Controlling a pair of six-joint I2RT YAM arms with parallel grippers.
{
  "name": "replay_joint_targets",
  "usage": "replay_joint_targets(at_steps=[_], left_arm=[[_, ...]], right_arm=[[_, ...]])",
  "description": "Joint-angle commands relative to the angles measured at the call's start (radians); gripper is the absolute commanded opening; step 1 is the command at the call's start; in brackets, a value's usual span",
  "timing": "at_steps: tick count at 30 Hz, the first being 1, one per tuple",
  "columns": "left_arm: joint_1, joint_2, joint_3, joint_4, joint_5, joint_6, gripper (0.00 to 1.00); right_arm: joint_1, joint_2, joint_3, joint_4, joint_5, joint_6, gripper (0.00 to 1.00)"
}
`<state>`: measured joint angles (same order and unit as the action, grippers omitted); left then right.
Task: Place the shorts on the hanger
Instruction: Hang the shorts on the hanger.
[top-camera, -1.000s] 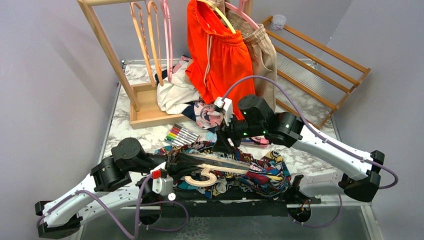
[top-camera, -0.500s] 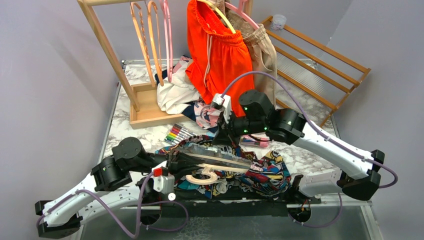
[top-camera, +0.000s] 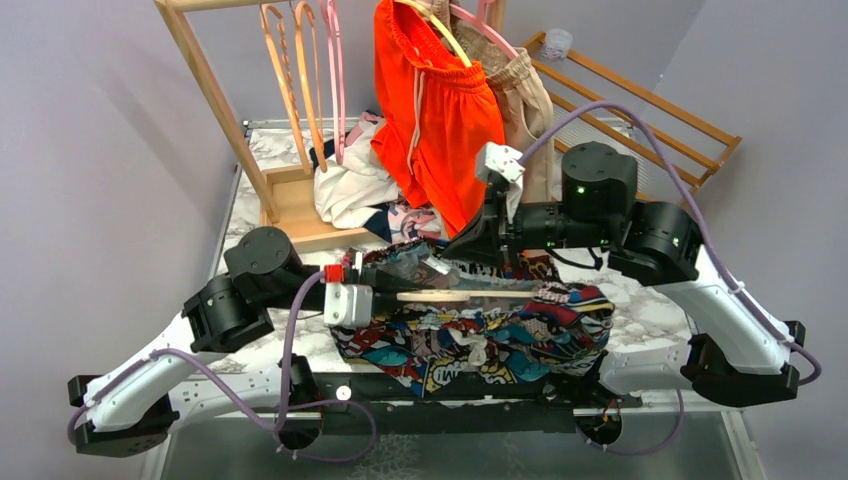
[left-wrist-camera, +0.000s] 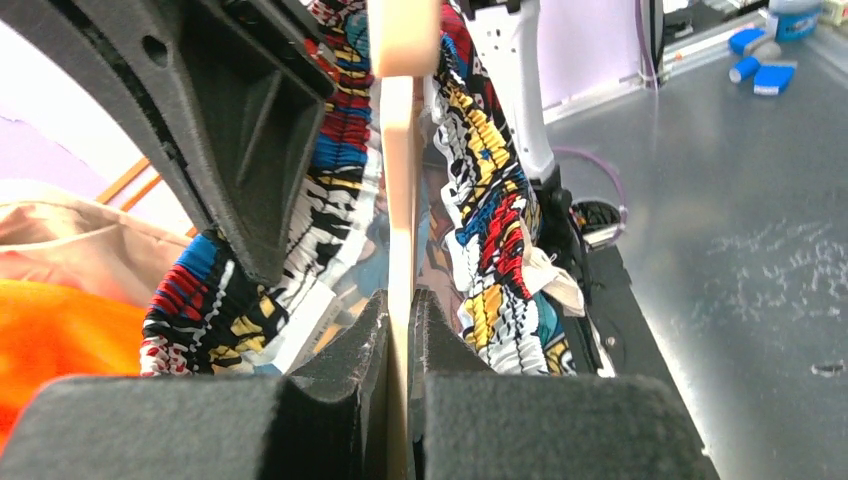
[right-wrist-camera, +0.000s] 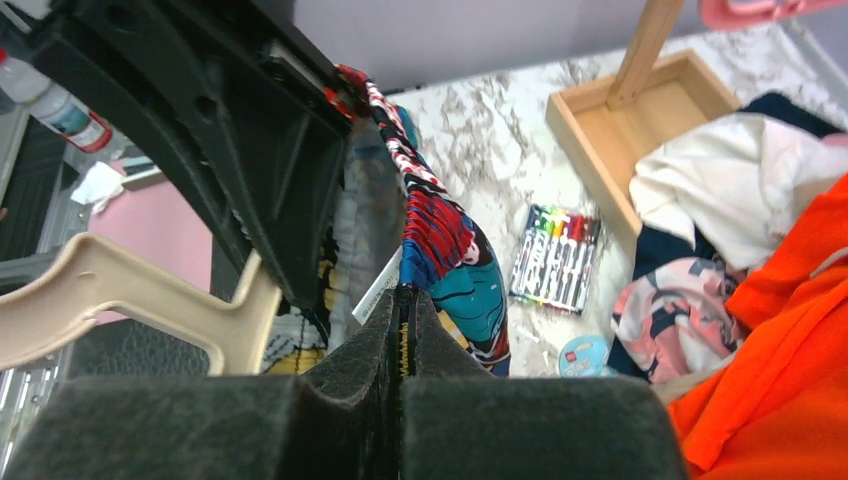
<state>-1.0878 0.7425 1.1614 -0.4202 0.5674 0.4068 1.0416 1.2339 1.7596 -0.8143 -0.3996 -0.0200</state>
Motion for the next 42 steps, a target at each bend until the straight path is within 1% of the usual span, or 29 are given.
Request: replay_joint_targets(at_steps=[1, 4, 9, 11, 16, 21, 23, 26, 28, 33, 38, 40, 42], left_arm=[[0.000, 0.089, 0.125, 0.033, -0.014, -0.089, 0.00], [0.000, 0.144, 0.166, -0.020, -0.028, -0.097, 0.00], [0.000, 0.178, 0.181, -0.137, -0.139, -0.092, 0.00], [0.000, 0.190, 0.175, -0.152, -0.149, -0.103, 0.00], [0.000, 0.216, 0.187, -0.139, -0.131, -0.153, 0.00], [0.000, 0.196, 0.172, -0.032, -0.073, -0.184, 0.00], [0.000, 0.192, 0.156, -0.001, -0.068, -0.191, 0.00], [0.000, 0.183, 0.123, 0.028, -0.088, -0.181, 0.00], [0.000, 0.164, 0.091, 0.057, -0.101, -0.178, 0.00], [0.000, 0.118, 0.035, 0.151, -0.098, -0.188, 0.00], [0.000, 0.105, 0.033, 0.158, -0.137, -0.185, 0.00], [0.000, 0.099, 0.035, 0.160, -0.148, -0.186, 0.00], [0.000, 0.097, 0.037, 0.161, -0.154, -0.184, 0.00]], right_arm=[[0.003, -0.006, 0.062, -0.018, -0.066, -0.028, 0.01], [0.003, -0.023, 0.048, -0.020, -0.070, -0.039, 0.01], [0.002, -0.089, 0.040, 0.002, -0.062, -0.040, 0.01], [0.002, -0.089, 0.028, -0.006, -0.088, -0.039, 0.01], [0.003, -0.103, -0.044, -0.014, -0.110, -0.036, 0.01], [0.002, -0.105, -0.104, 0.004, -0.114, -0.007, 0.01], [0.003, -0.103, -0.110, 0.014, -0.120, 0.005, 0.06], [0.002, -0.115, -0.116, 0.035, -0.132, 0.019, 0.19], [0.002, -0.126, -0.121, 0.047, -0.134, 0.028, 0.25], [0.003, -0.133, -0.152, 0.045, -0.133, 0.036, 0.27], [0.002, -0.161, -0.185, 0.075, -0.202, 0.052, 0.28], [0.003, -0.169, -0.189, 0.078, -0.212, 0.055, 0.30], [0.002, -0.173, -0.187, 0.074, -0.225, 0.052, 0.33]])
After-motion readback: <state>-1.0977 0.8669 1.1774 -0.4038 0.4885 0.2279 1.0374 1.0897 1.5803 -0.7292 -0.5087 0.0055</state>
